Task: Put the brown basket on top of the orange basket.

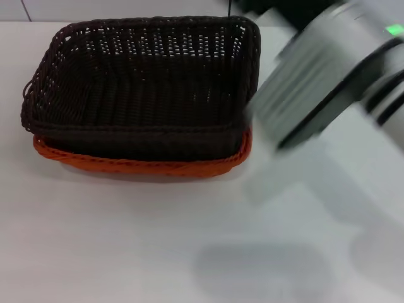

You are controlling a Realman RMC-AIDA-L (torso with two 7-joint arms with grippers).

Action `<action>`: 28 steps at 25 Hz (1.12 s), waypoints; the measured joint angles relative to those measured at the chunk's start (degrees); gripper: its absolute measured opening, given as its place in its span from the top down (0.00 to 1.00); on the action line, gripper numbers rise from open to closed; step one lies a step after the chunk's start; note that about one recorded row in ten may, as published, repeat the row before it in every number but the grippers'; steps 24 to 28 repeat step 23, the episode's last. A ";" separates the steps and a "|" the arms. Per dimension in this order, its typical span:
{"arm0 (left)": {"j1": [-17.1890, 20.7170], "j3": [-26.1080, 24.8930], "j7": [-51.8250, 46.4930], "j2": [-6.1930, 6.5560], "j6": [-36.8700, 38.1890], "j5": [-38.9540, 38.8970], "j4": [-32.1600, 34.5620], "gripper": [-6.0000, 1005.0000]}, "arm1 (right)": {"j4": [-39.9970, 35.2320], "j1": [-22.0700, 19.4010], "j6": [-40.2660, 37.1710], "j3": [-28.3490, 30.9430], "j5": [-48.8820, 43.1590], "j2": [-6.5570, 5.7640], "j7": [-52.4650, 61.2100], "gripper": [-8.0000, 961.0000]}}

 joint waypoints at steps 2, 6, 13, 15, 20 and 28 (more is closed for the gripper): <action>0.30 -0.06 0.01 -0.22 1.52 -0.08 0.12 0.26 | 1.45 -1.51 6.54 1.77 2.52 -0.01 11.79 0.20; 0.72 -0.06 -0.12 -0.40 4.56 -0.07 0.27 0.26 | 3.47 -8.16 12.89 6.69 3.18 -0.14 36.09 0.20; 0.73 -0.06 -0.15 -0.35 5.23 -0.12 0.38 0.26 | 19.07 -18.45 28.13 16.10 -0.51 -0.13 77.69 0.20; 0.72 -0.06 -0.14 -0.35 5.42 -0.28 0.45 0.26 | 27.71 -18.16 38.01 15.64 -1.07 -0.02 84.72 0.20; 1.02 -0.06 -0.08 -0.35 6.85 -0.54 0.50 0.26 | 40.06 -14.99 55.26 11.53 -0.70 0.20 86.82 0.20; 1.40 -0.06 -0.07 -0.40 7.82 -0.55 0.44 0.26 | 42.36 -13.88 59.23 9.59 0.42 0.21 86.75 0.20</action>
